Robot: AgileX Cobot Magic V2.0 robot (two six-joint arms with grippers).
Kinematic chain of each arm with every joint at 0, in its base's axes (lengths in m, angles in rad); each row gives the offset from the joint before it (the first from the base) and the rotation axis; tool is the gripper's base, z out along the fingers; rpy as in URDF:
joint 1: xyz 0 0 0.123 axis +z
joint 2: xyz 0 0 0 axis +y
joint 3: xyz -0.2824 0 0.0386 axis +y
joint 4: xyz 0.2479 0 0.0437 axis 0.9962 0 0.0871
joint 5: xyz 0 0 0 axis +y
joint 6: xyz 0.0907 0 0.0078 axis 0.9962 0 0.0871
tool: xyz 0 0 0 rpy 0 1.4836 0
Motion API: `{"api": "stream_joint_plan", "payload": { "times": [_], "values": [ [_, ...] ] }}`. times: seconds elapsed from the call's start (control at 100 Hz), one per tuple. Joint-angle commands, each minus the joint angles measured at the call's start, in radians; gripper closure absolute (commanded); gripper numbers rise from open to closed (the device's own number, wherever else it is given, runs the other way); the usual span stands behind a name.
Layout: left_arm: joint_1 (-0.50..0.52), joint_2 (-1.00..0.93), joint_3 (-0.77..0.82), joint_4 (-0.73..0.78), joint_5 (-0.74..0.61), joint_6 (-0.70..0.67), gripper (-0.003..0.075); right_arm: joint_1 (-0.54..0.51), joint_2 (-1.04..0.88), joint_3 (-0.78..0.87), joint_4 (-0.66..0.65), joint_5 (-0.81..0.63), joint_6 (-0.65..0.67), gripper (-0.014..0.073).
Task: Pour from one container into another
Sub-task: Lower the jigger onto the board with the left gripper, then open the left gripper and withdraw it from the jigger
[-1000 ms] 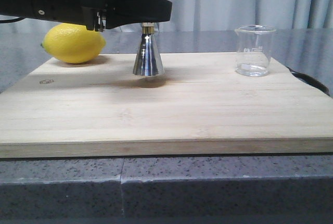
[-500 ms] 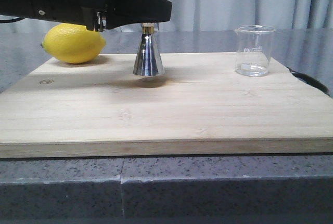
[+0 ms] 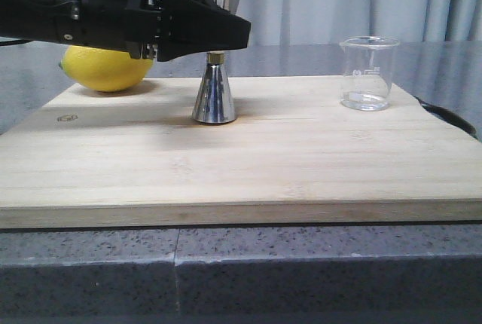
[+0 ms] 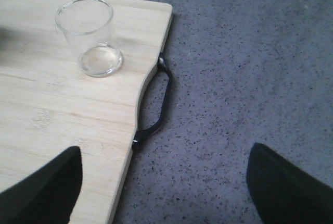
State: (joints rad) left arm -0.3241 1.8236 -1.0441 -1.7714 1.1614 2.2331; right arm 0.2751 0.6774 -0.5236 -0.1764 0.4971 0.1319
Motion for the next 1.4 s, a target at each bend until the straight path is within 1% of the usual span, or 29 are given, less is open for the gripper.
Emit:
{"api": "stream_joint_plan", "payload": {
  "times": [0.0, 0.2, 0.27, 0.39, 0.51, 0.59, 0.66, 0.75, 0.92, 1.01, 1.21, 1.39],
  "values": [
    [-0.01, -0.041, -0.027, -0.079, 0.086, 0.007, 0.0482, -0.001, -0.006, -0.036, -0.018, -0.073, -0.01, 0.0039],
    [-0.01, -0.041, -0.027, -0.079, 0.1, 0.007, 0.0472, -0.001, -0.006, -0.036, -0.018, -0.073, -0.01, 0.0039],
    [-0.01, -0.041, -0.027, -0.079, 0.103, 0.007, 0.0454, -0.001, -0.006, -0.036, -0.018, -0.073, -0.01, 0.0039],
    [-0.01, -0.041, -0.027, -0.079, 0.103, 0.007, 0.0388, -0.001, -0.006, -0.036, -0.018, -0.073, -0.01, 0.0039],
    [-0.01, -0.041, -0.027, -0.079, 0.103, 0.007, 0.0304, -0.001, -0.006, -0.036, -0.018, -0.073, -0.01, 0.0039],
    [-0.01, -0.041, -0.027, -0.079, 0.087, 0.003, 0.0246, -0.001, -0.006, -0.038, -0.013, -0.073, -0.01, 0.0039],
    [-0.01, -0.051, -0.027, -0.065, 0.047, -0.021, 0.0198, -0.001, -0.006, -0.05, 0.007, -0.052, -0.01, 0.0039],
    [-0.01, -0.079, -0.027, -0.017, -0.023, -0.089, 0.016, -0.001, -0.006, -0.089, 0.02, 0.022, -0.01, 0.0039],
    [-0.01, -0.159, -0.027, 0.115, -0.103, -0.224, 0.0159, -0.001, -0.003, -0.179, 0.042, 0.171, -0.01, 0.0039],
    [-0.01, -0.213, -0.027, 0.203, -0.153, -0.311, 0.0159, -0.001, -0.003, -0.206, 0.048, 0.214, -0.01, 0.0039],
    [-0.01, -0.353, -0.027, 0.484, -0.211, -0.589, 0.016, -0.001, -0.003, -0.249, 0.048, 0.275, -0.01, 0.0039],
    [-0.01, -0.517, -0.027, 0.769, -0.266, -0.875, 0.0163, -0.001, -0.003, -0.254, 0.048, 0.277, -0.01, 0.0039]
  ]
}}
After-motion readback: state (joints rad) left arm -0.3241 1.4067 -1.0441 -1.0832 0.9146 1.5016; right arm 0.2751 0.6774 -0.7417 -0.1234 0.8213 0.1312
